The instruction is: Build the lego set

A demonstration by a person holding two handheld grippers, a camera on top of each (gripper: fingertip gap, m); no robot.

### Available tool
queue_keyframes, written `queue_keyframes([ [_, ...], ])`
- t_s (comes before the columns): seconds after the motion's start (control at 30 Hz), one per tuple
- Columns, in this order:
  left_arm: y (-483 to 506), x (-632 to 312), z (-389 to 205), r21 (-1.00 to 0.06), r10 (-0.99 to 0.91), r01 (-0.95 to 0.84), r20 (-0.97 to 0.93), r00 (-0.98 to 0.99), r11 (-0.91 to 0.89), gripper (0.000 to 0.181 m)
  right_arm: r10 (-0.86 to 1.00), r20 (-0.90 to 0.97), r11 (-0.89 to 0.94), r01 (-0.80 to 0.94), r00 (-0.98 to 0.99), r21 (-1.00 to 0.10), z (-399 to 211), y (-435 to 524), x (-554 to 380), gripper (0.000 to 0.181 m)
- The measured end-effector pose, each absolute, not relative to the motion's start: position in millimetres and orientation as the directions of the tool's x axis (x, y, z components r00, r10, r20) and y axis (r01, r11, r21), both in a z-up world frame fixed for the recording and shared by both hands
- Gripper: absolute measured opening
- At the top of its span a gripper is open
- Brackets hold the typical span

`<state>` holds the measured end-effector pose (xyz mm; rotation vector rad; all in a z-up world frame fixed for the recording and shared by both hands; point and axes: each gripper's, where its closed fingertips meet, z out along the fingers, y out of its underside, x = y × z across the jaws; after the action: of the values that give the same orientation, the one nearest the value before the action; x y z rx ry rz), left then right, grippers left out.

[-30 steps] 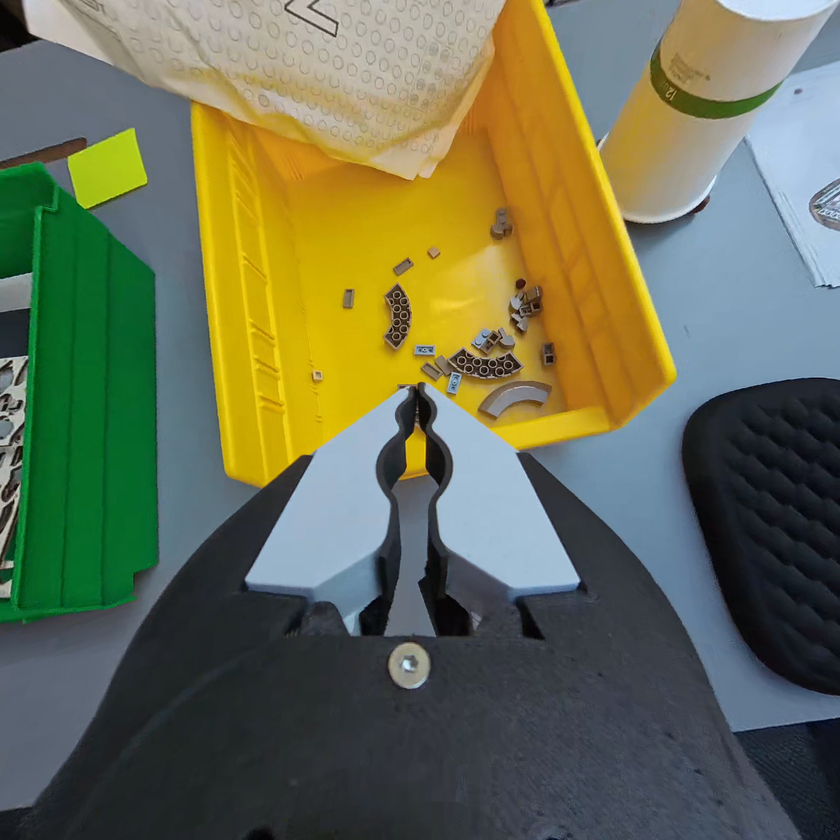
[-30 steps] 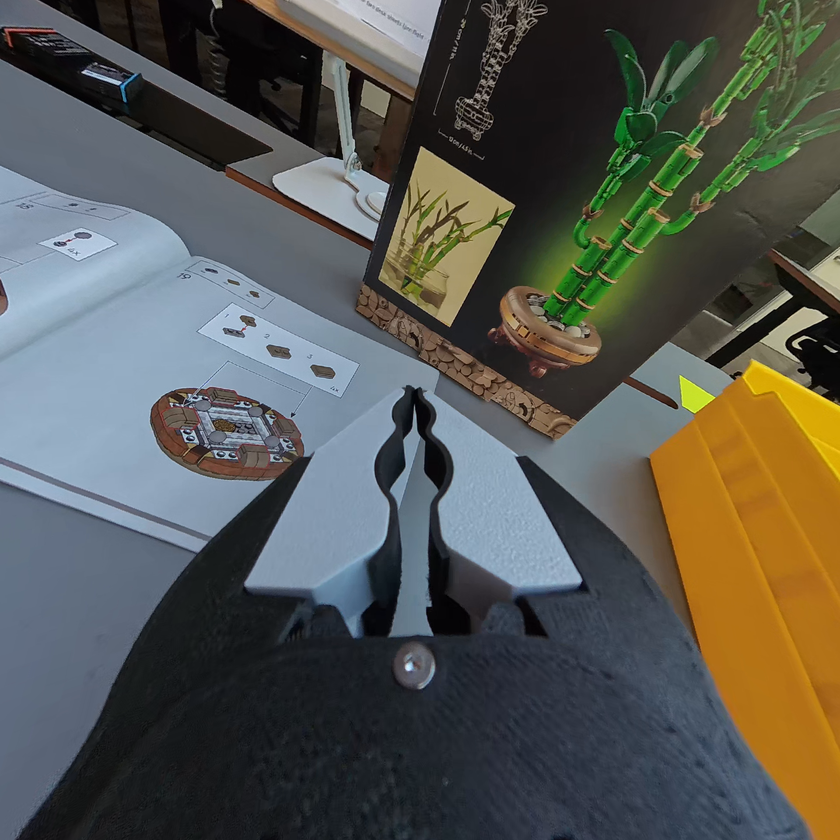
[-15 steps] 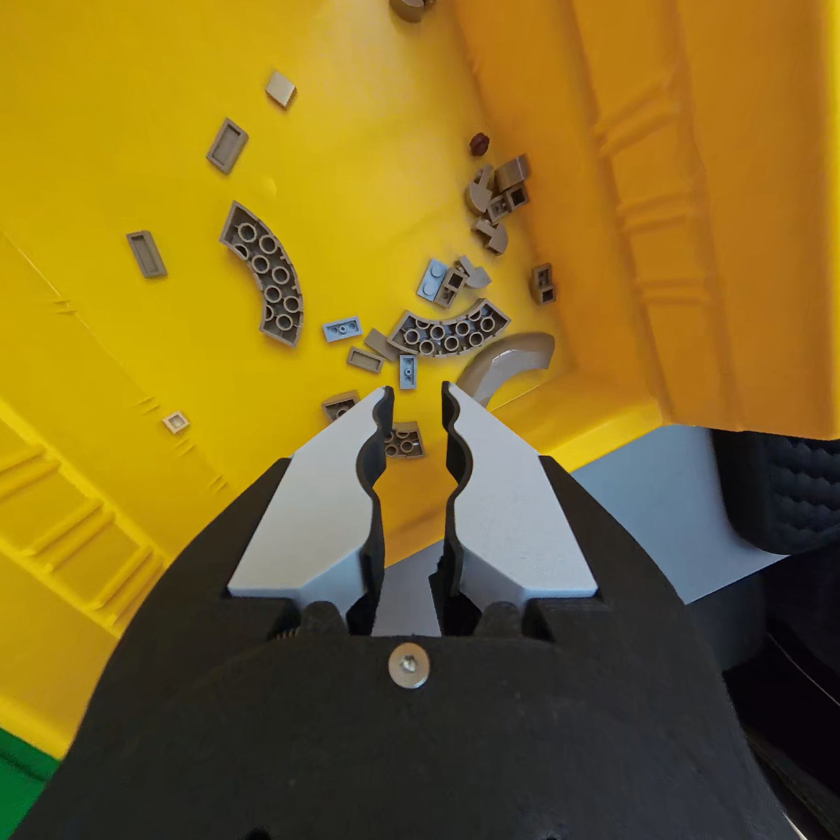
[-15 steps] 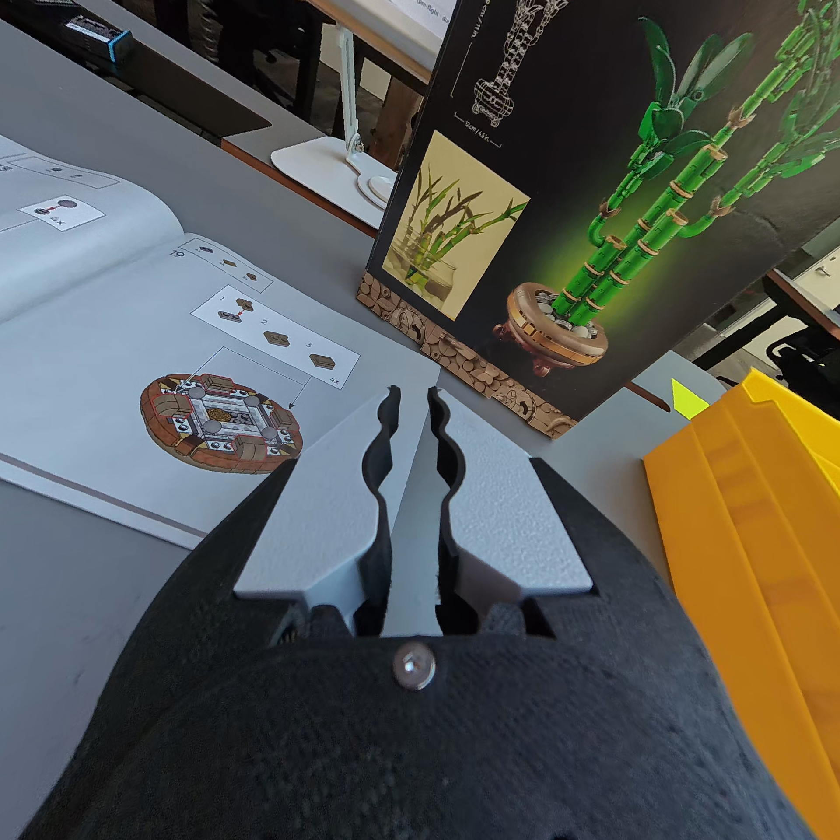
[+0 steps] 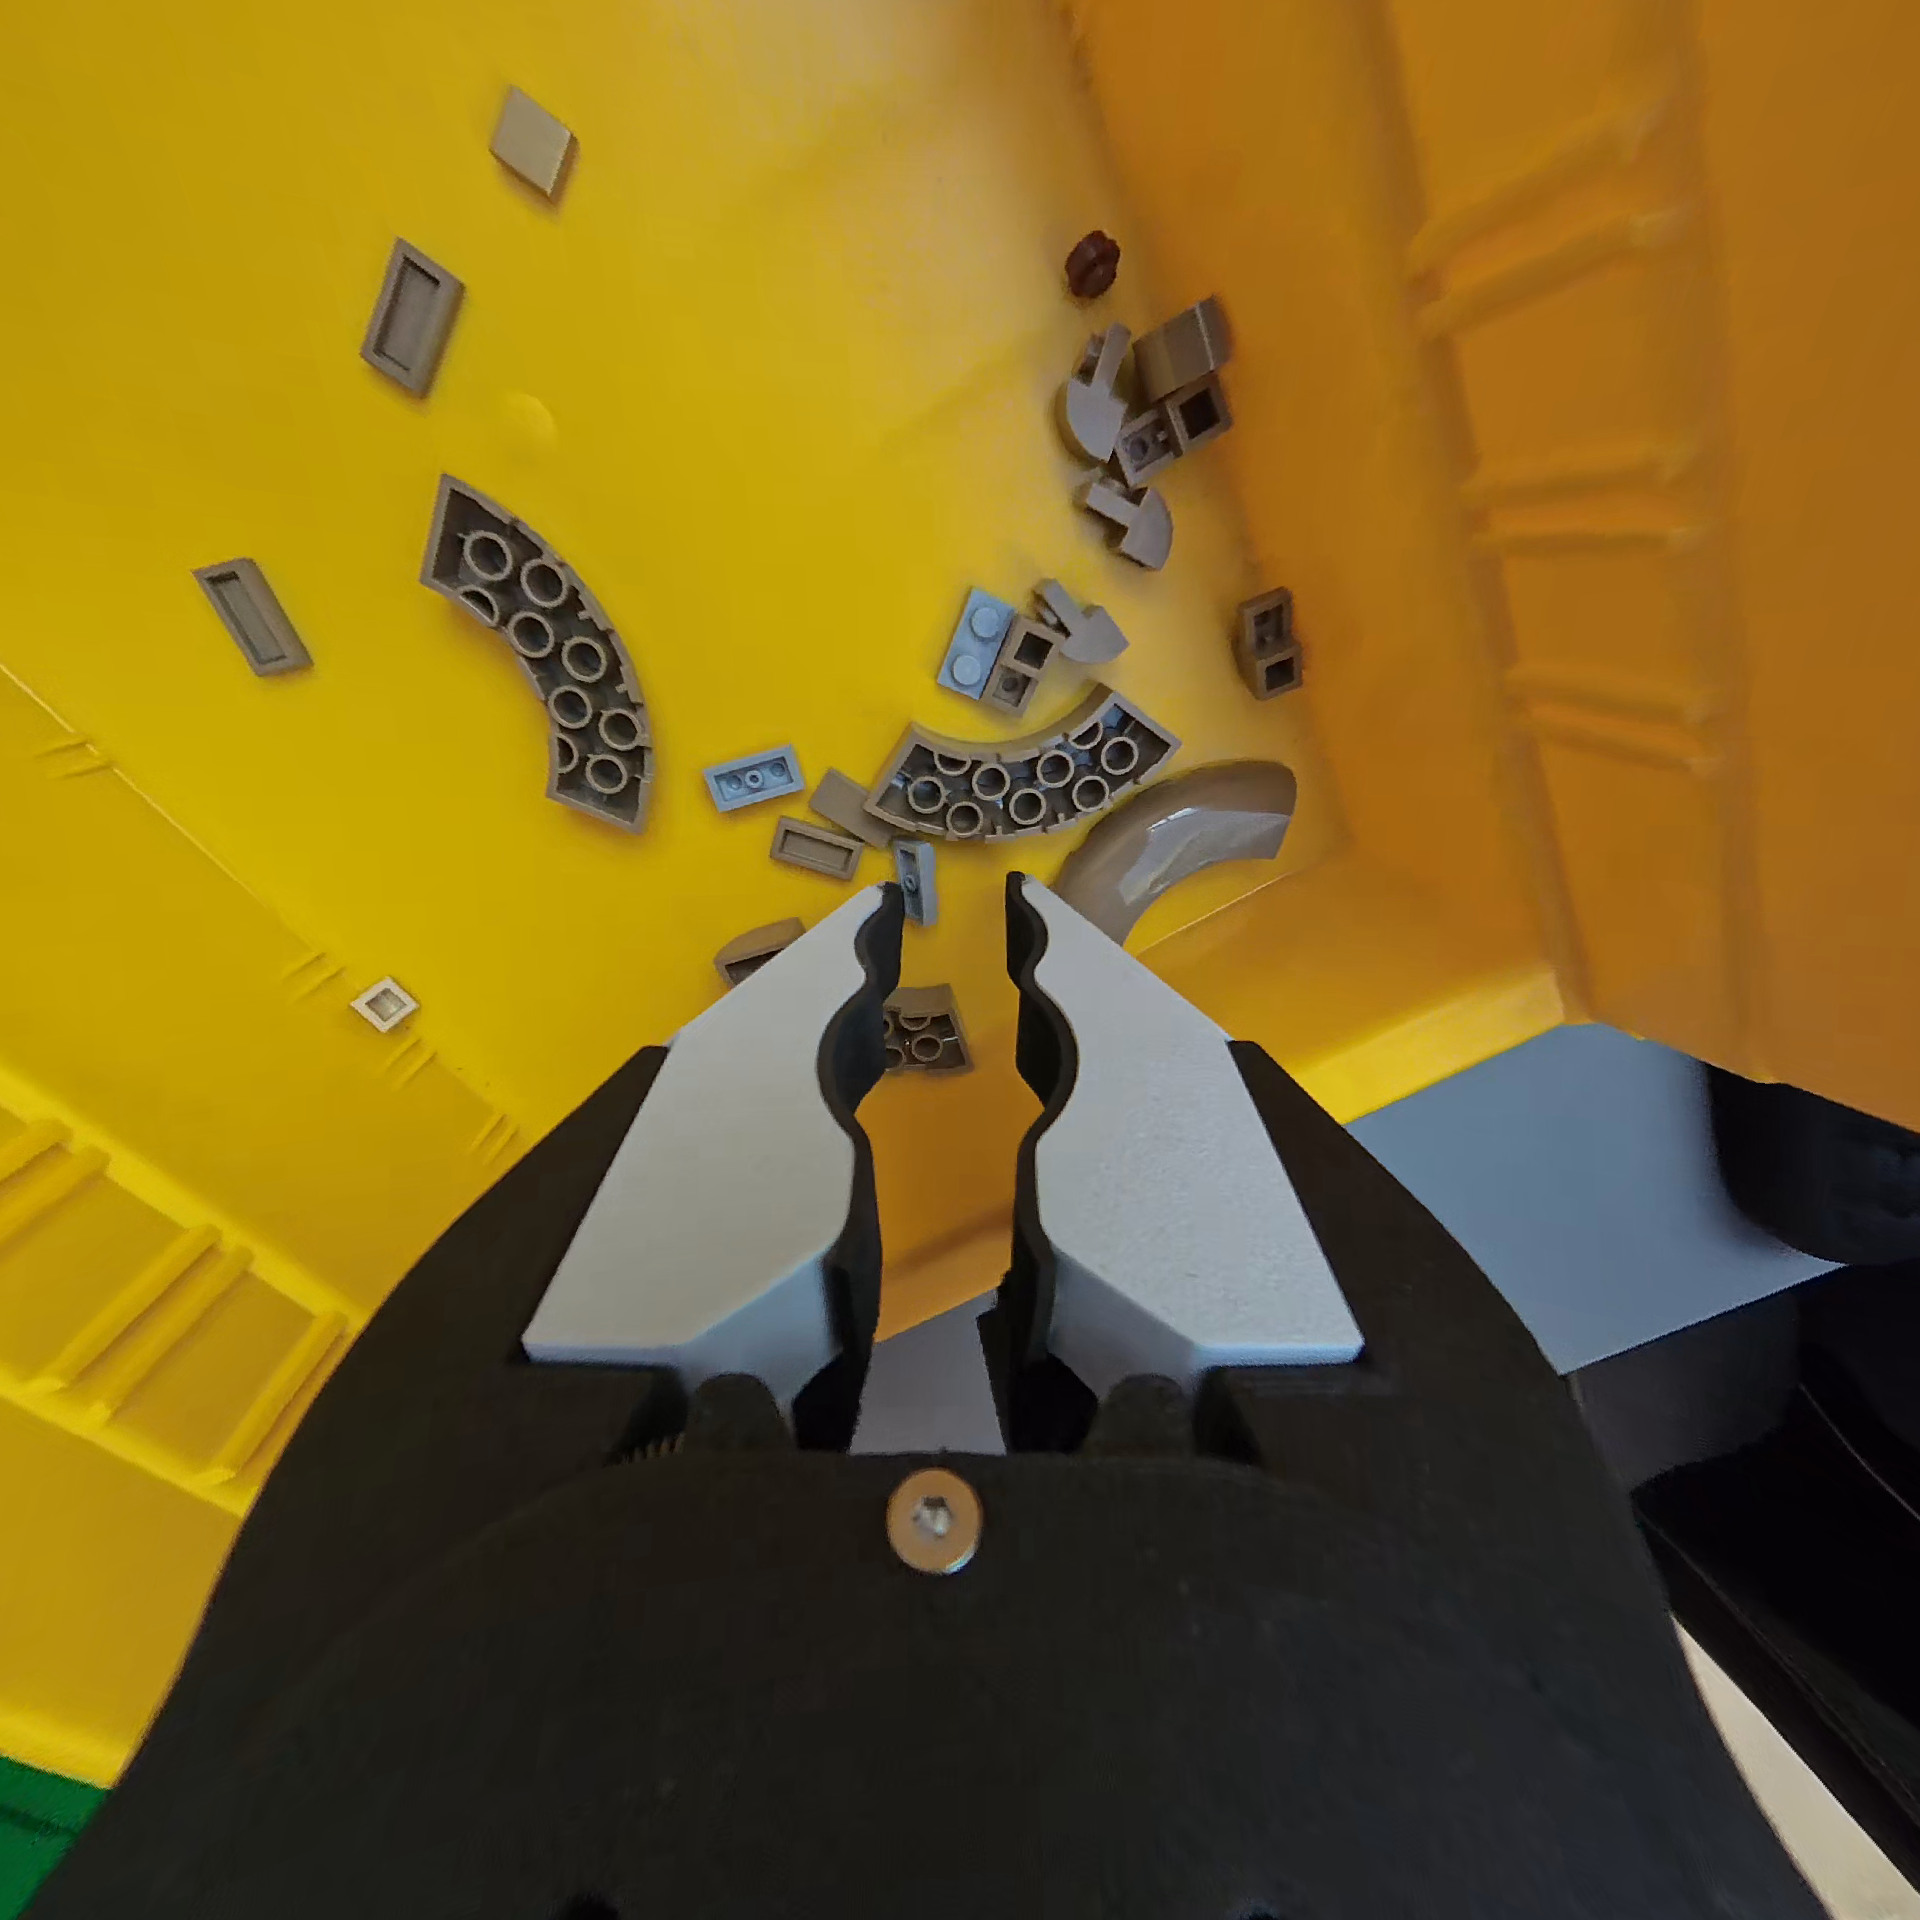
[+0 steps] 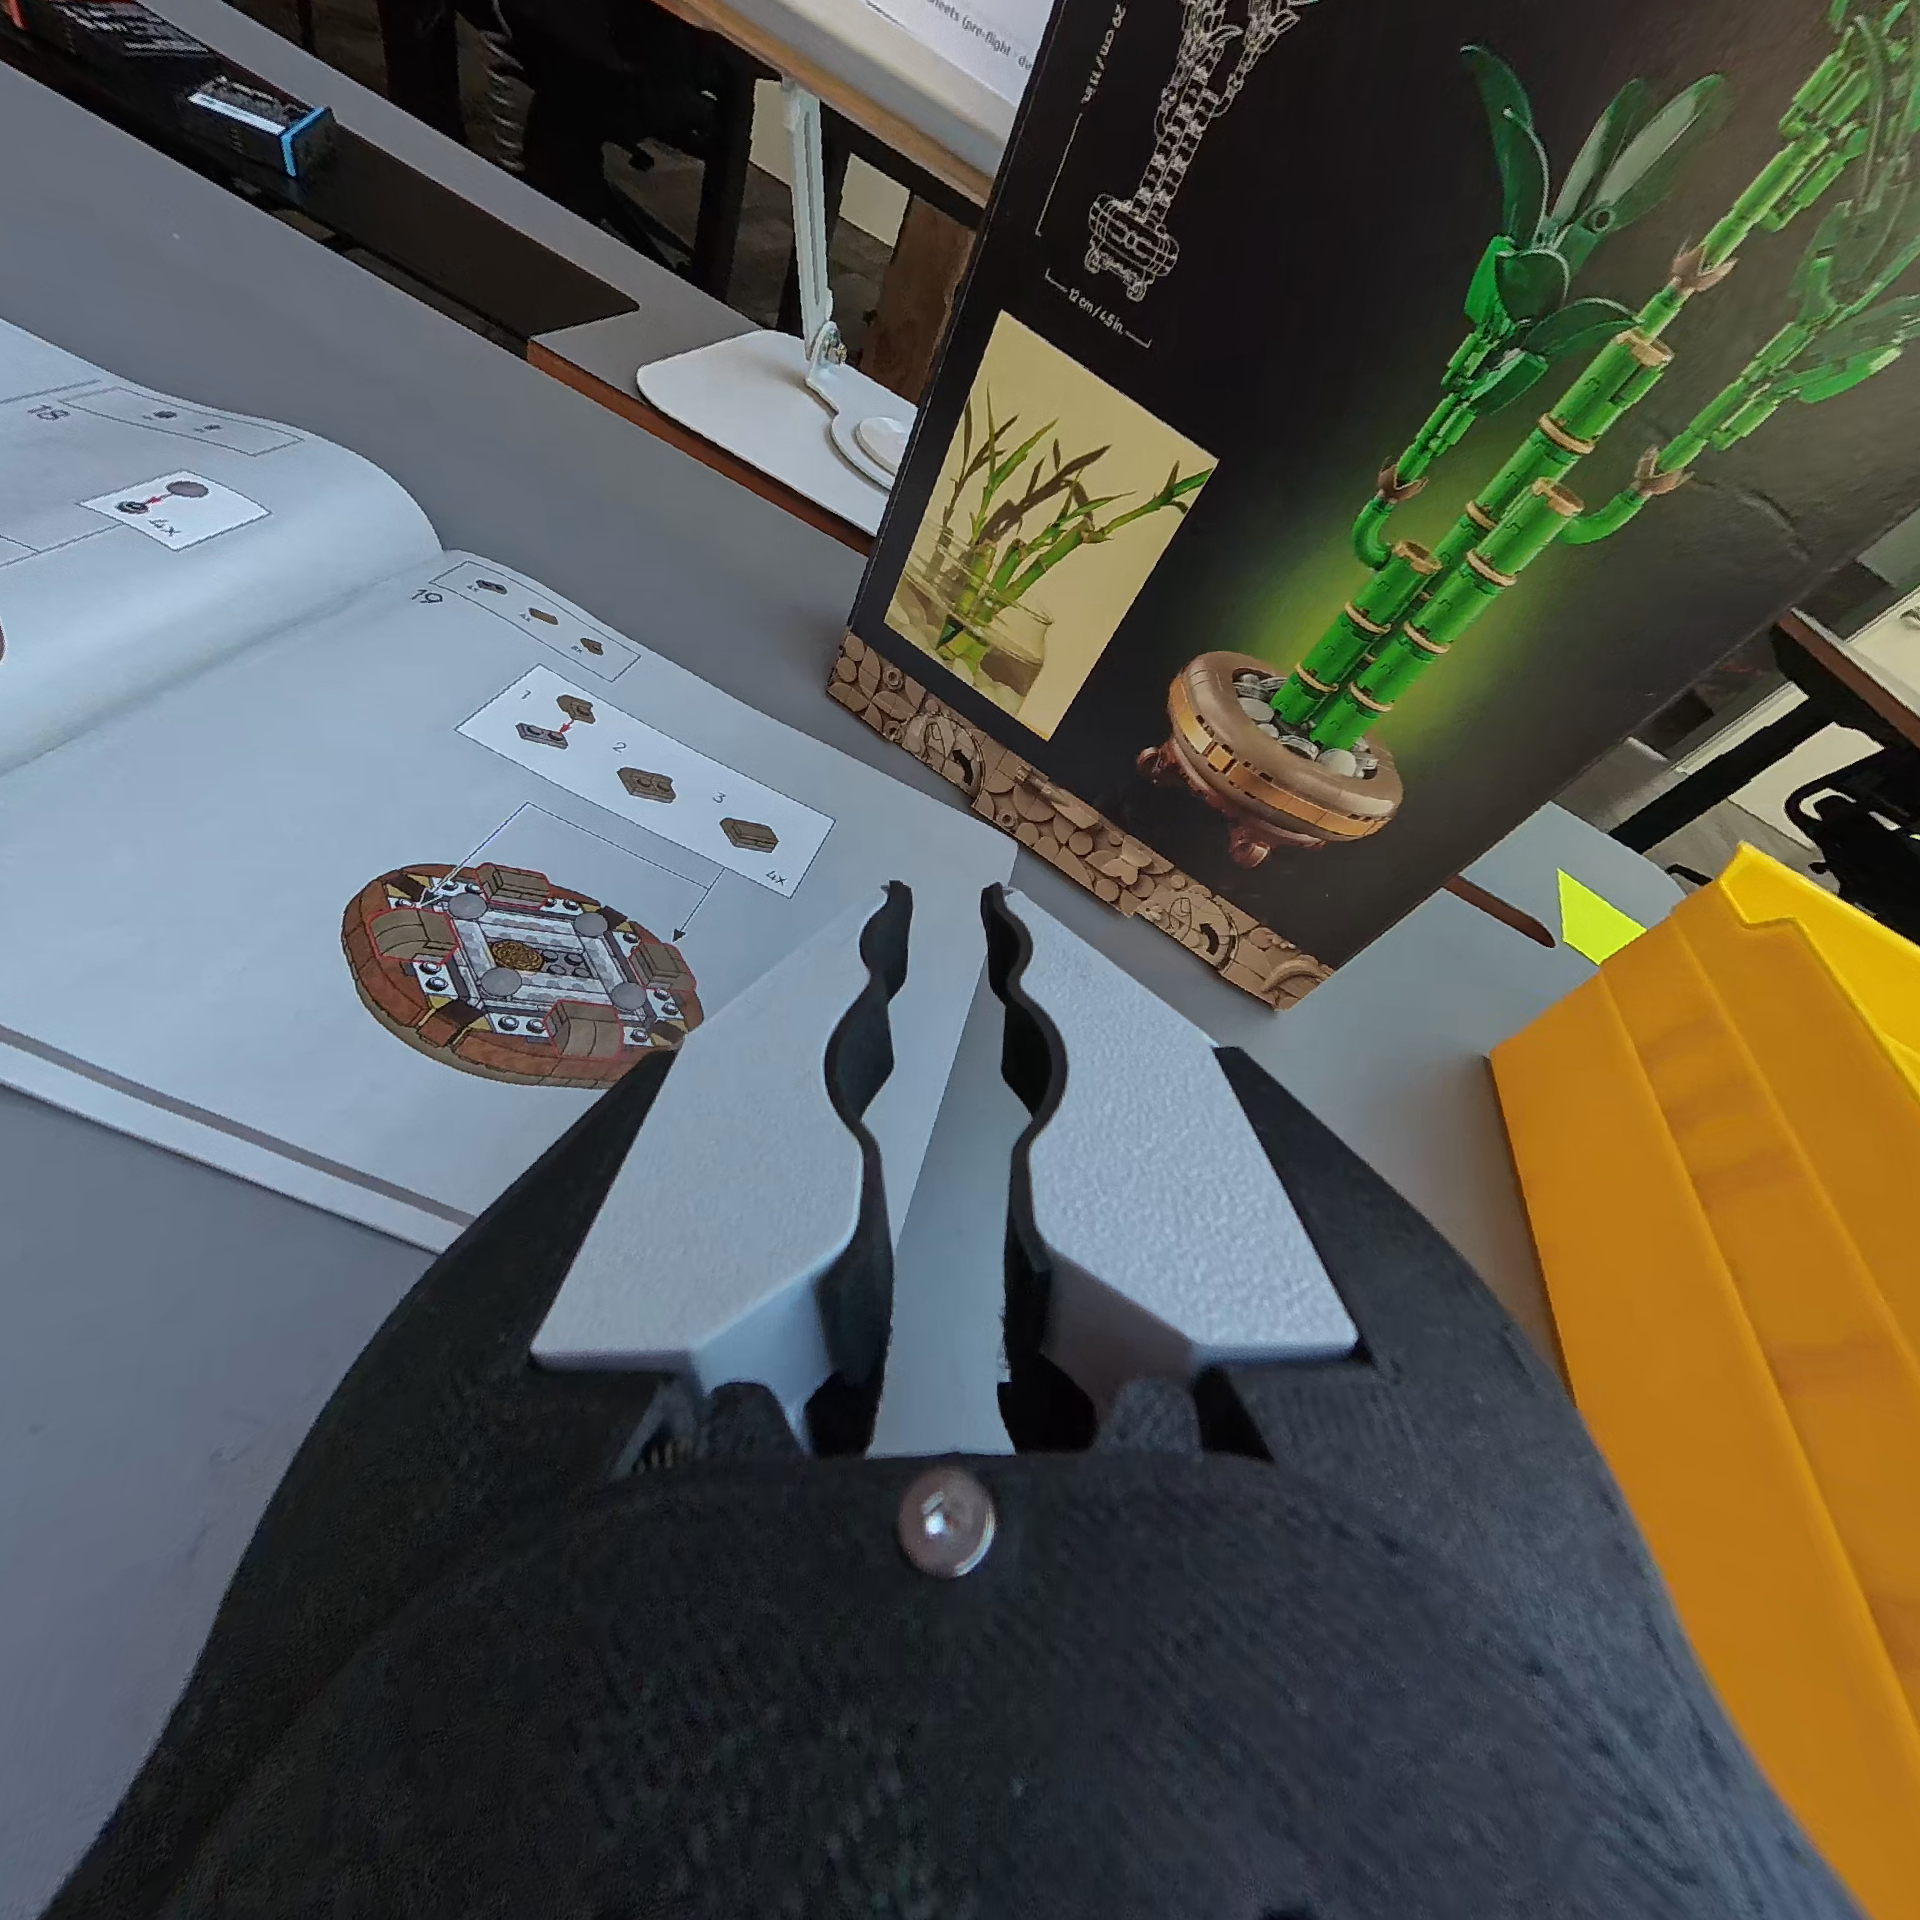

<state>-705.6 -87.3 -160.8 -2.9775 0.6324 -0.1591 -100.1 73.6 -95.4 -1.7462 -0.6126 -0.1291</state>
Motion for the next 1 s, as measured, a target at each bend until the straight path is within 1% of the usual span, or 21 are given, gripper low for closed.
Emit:
queue_keyframes([
  [0.13,-89,-708,-164,-0.049,-0.416,-0.413,0.069,0.907,-0.909,0.019,0.341,0.375,-0.143,0.441,0.862,-0.886,-95,73,-100,0.014],
  [0.23,-88,-712,-165,-0.007,-0.433,-0.433,0.03,0.901,-0.901,0.012,0.345,0.355,-0.143,0.422,0.869,-0.895,-94,73,-100,0.014],
  [0.33,-88,-713,-165,0.021,-0.445,-0.445,0.015,0.895,-0.895,0.012,0.348,0.333,-0.148,0.402,0.876,-0.903,-93,73,-99,0.014],
  [0.47,-88,-715,-166,0.028,-0.451,-0.451,0.002,0.892,-0.892,0.003,0.353,0.309,-0.15,0.379,0.883,-0.913,-92,73,-99,0.015],
  [0.63,-91,-717,-164,0.015,-0.429,-0.429,0.006,0.903,-0.903,0.003,0.366,0.286,-0.145,0.358,0.885,-0.922,-90,72,-101,0.015],
  [0.7,-92,-720,-161,-0.009,-0.418,-0.418,0.007,0.908,-0.908,0.003,0.372,0.287,-0.151,0.363,0.883,-0.92,-92,73,-103,0.015],
  [0.8,-88,-721,-153,-0.076,-0.393,-0.39,0.028,0.919,-0.918,0.003,0.377,0.293,-0.151,0.37,0.879,-0.917,-93,73,-104,0.015],
  [0.93,-82,-716,-138,-0.189,-0.339,-0.315,0.109,0.934,-0.93,0.003,0.376,0.293,-0.159,0.372,0.879,-0.914,-95,73,-103,0.015],
  [1.0,-79,-711,-125,-0.271,-0.31,-0.261,0.158,0.937,-0.926,0.003,0.374,0.293,-0.161,0.373,0.88,-0.914,-95,73,-102,0.015],
])
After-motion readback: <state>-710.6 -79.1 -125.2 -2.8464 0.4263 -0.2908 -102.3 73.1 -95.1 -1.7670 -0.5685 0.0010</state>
